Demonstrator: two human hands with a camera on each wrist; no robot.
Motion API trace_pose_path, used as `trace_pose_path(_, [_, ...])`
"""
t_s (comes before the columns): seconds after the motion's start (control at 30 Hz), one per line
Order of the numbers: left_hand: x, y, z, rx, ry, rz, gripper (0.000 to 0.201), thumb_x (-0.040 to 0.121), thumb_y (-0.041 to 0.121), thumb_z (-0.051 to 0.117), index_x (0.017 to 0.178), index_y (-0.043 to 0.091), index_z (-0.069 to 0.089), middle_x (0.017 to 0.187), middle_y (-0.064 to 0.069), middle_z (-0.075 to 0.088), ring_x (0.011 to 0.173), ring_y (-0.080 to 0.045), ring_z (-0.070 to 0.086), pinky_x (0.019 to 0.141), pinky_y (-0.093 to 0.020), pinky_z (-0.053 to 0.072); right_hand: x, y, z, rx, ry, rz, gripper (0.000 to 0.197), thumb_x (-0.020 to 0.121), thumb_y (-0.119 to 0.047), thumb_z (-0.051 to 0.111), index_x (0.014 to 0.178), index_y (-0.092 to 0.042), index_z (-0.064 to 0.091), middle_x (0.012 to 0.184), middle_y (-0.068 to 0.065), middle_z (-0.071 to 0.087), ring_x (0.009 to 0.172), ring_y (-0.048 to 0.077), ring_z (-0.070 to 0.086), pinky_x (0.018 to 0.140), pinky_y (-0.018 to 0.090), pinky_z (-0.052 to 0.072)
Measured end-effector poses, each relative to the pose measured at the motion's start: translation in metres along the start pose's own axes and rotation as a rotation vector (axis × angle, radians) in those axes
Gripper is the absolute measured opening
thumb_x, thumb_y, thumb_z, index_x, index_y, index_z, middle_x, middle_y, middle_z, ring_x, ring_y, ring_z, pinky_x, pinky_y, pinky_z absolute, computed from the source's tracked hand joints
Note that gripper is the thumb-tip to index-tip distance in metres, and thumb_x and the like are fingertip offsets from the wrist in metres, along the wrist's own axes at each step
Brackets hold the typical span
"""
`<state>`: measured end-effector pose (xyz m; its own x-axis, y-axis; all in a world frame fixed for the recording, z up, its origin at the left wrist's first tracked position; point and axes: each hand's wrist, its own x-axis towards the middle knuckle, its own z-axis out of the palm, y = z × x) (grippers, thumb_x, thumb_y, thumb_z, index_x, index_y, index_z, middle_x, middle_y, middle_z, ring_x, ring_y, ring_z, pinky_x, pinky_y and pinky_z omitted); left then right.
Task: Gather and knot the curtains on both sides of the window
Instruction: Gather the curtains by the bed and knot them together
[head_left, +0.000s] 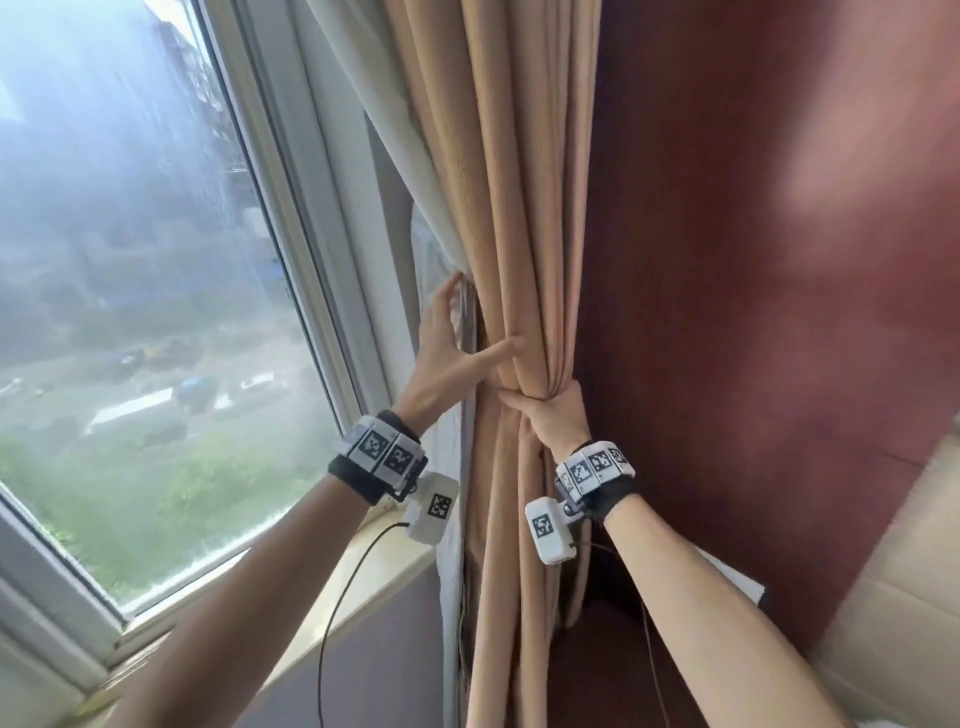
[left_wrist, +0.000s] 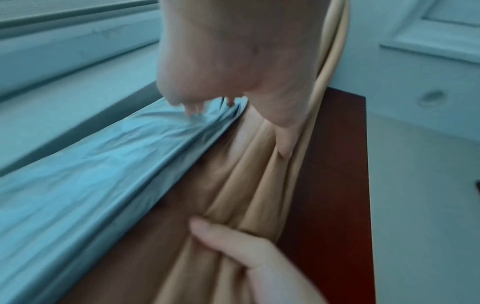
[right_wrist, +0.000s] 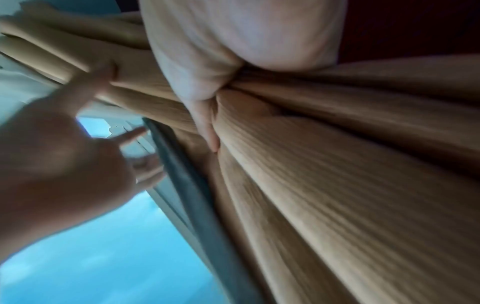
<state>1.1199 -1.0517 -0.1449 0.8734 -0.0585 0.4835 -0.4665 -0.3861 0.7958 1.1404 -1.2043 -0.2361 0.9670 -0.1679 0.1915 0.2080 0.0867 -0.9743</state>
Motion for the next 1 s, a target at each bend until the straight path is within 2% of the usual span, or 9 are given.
trace_pose_path(0.1, [0.013, -0.017, 0.000, 0.089, 0.247, -0.090, 0.156, 0.046, 0.079, 0.090, 0.161, 0.032, -0.004, 0.170, 0.003, 0.002, 0.158, -0.020, 0.007, 0.128, -0.043, 0.010, -0.005, -0.008, -0.024, -0.024, -0.029, -0.007, 0.036, 0.073, -0.002, 0.094, 0.090, -0.021, 0.069, 0.071, -0.012, 0.076, 0.065, -0.002, 0.071, 0.060, 0.014, 0.054])
trace_pose_path(0.17, [0.030, -0.026, 0.004, -0.003, 0.221, -0.153, 0.167, 0.035, 0.080, 0.093, 0.161, 0.029, -0.004, 0.170, 0.000, 0.010, 0.159, -0.023, 0.014, 0.130, -0.047, 0.015, -0.012, -0.012, -0.036, -0.044, -0.055, 0.022, 0.045, 0.071, -0.005, 0.096, 0.102, -0.023, 0.068, 0.092, -0.009, 0.079, 0.083, -0.001, 0.075, 0.073, 0.012, 0.055])
trace_pose_path(0.3, [0.036, -0.015, 0.012, -0.234, -0.098, -0.103, 0.129, 0.052, 0.050, 0.102, 0.152, 0.018, 0.028, 0.142, 0.004, 0.058, 0.130, -0.009, 0.059, 0.115, -0.038, 0.047, -0.025, -0.022, -0.054, -0.035, -0.124, 0.081, 0.070, 0.064, -0.014, 0.098, 0.126, -0.017, 0.067, 0.116, 0.002, 0.080, 0.113, 0.013, 0.074, 0.101, 0.031, 0.056])
trace_pose_path(0.43, [0.021, 0.004, 0.020, -0.350, -0.358, 0.109, 0.093, 0.069, 0.023, 0.097, 0.146, 0.011, 0.046, 0.137, -0.002, 0.066, 0.129, -0.012, 0.062, 0.113, -0.038, 0.048, -0.035, -0.027, -0.050, -0.076, -0.099, 0.009, 0.047, 0.082, -0.001, 0.085, 0.122, -0.019, 0.070, 0.112, -0.003, 0.081, 0.111, 0.010, 0.075, 0.098, 0.027, 0.060])
trace_pose_path(0.5, [0.015, 0.008, 0.027, -0.376, -0.383, 0.149, 0.094, 0.066, 0.023, 0.098, 0.145, 0.012, 0.048, 0.137, -0.001, 0.066, 0.130, -0.011, 0.062, 0.113, -0.039, 0.049, -0.034, -0.023, -0.036, -0.199, -0.033, -0.077, 0.035, 0.088, -0.007, 0.084, 0.116, -0.024, 0.073, 0.109, -0.002, 0.081, 0.110, 0.013, 0.075, 0.097, 0.033, 0.061])
trace_pose_path(0.67, [0.016, -0.014, 0.013, -0.281, -0.128, 0.012, 0.104, 0.047, 0.053, 0.102, 0.136, 0.026, 0.054, 0.127, 0.012, 0.068, 0.120, -0.007, 0.065, 0.105, -0.040, 0.055, -0.032, -0.010, 0.027, -0.298, 0.026, -0.100, 0.041, 0.091, -0.012, 0.082, 0.128, -0.007, 0.064, 0.111, -0.001, 0.076, 0.097, -0.010, 0.071, 0.086, 0.019, 0.056])
trace_pose_path(0.77, [0.023, -0.034, -0.010, -0.266, 0.020, -0.047, 0.084, 0.059, 0.036, 0.100, 0.130, 0.018, 0.060, 0.119, 0.008, 0.071, 0.111, -0.010, 0.068, 0.099, -0.038, 0.058, -0.033, -0.007, 0.053, -0.346, -0.067, -0.010, 0.026, 0.092, -0.017, 0.081, 0.115, -0.020, 0.070, 0.100, -0.014, 0.074, 0.088, -0.016, 0.067, 0.088, 0.016, 0.051])
trace_pose_path(0.87, [0.033, -0.049, -0.029, -0.193, 0.123, -0.041, 0.065, 0.069, 0.027, 0.095, 0.125, 0.012, 0.065, 0.113, 0.004, 0.071, 0.106, -0.016, 0.068, 0.093, -0.034, 0.059, -0.029, -0.020, 0.078, -0.402, -0.162, 0.001, 0.042, 0.092, -0.020, 0.081, 0.130, -0.018, 0.063, 0.114, -0.014, 0.069, 0.106, -0.009, 0.063, 0.093, 0.005, 0.046])
trace_pose_path(1.0, [0.051, -0.067, -0.050, -0.181, 0.205, -0.062, 0.053, 0.075, 0.021, 0.093, 0.120, 0.014, 0.066, 0.112, 0.003, 0.071, 0.107, -0.017, 0.069, 0.087, -0.020, 0.057, -0.023, -0.024, 0.095, -0.254, -0.283, 0.040, 0.051, 0.104, -0.021, 0.066, 0.151, -0.014, 0.049, 0.135, -0.014, 0.056, 0.119, -0.010, 0.054, 0.118, 0.017, 0.035])
